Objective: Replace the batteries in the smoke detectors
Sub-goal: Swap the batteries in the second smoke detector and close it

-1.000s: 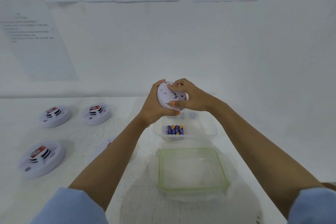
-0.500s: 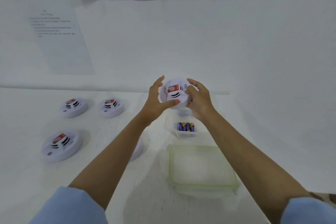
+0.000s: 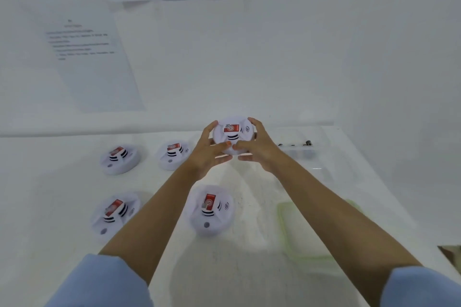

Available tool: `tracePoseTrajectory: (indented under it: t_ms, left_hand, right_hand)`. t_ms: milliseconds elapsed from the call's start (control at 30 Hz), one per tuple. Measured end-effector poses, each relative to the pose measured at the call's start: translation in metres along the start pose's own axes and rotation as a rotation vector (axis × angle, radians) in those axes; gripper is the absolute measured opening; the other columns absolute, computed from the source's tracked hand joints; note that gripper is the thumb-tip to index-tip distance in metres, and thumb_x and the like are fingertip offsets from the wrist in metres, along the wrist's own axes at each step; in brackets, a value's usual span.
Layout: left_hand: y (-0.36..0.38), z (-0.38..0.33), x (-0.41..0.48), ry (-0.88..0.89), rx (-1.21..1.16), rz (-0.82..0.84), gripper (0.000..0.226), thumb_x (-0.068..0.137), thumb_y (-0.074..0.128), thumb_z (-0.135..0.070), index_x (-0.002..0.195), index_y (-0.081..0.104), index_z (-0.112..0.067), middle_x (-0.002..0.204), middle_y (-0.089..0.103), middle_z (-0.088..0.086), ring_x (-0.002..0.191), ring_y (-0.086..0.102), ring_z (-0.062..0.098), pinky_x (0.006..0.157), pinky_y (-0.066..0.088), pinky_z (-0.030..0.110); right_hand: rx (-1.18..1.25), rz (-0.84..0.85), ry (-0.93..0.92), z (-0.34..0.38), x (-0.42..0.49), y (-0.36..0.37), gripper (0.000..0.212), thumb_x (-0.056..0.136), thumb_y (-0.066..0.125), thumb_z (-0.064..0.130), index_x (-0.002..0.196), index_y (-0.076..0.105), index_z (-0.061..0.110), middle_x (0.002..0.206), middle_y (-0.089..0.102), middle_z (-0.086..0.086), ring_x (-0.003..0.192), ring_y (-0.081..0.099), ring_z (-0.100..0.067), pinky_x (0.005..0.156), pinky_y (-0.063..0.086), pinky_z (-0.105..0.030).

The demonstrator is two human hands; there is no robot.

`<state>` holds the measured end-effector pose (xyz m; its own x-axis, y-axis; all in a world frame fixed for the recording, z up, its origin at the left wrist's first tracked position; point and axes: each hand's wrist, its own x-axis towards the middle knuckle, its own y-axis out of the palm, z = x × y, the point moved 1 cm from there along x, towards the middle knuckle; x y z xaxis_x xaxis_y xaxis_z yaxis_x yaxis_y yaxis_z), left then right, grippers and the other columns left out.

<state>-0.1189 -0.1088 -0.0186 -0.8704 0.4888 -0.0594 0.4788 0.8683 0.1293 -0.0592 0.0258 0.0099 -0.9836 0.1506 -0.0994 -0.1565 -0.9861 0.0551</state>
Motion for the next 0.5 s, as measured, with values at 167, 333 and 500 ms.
tracePoseTrajectory:
  t_ms: [167,333,500]
  left_hand:
    - [-0.026,0.014,0.014,-0.014,0.038,0.054,0.058,0.087,0.061,-0.008,0.132,0.035,-0.036,0.128,0.051,0.014,0.099,0.062,0.021,0.074,0.057,0.028]
    - [-0.028,0.028,0.024,-0.044,0.074,0.069,0.06,0.086,0.062,-0.003,0.133,0.037,-0.032,0.123,0.051,0.017,0.089,0.061,0.016,0.067,0.056,0.023]
    - [-0.028,0.037,0.03,0.008,0.132,0.034,0.066,0.083,0.064,0.001,0.137,0.034,-0.023,0.122,0.049,0.019,0.106,0.056,0.031,0.066,0.056,0.023]
  right_hand:
    - [0.001,-0.073,-0.092,-0.01,0.004,0.022,0.045,0.077,0.058,-0.017,0.09,0.046,0.024,0.08,0.053,0.005,0.071,0.053,-0.013,0.066,0.049,-0.033]
    - [0.041,-0.174,0.015,-0.035,0.015,0.026,0.075,0.074,0.057,-0.019,0.133,0.036,0.021,0.104,0.054,0.004,0.087,0.058,-0.017,0.064,0.053,-0.03]
    - [-0.039,-0.231,-0.087,-0.034,0.012,0.029,0.063,0.066,0.057,-0.027,0.124,0.044,-0.005,0.115,0.051,-0.032,0.077,0.054,-0.01,0.066,0.048,-0.031]
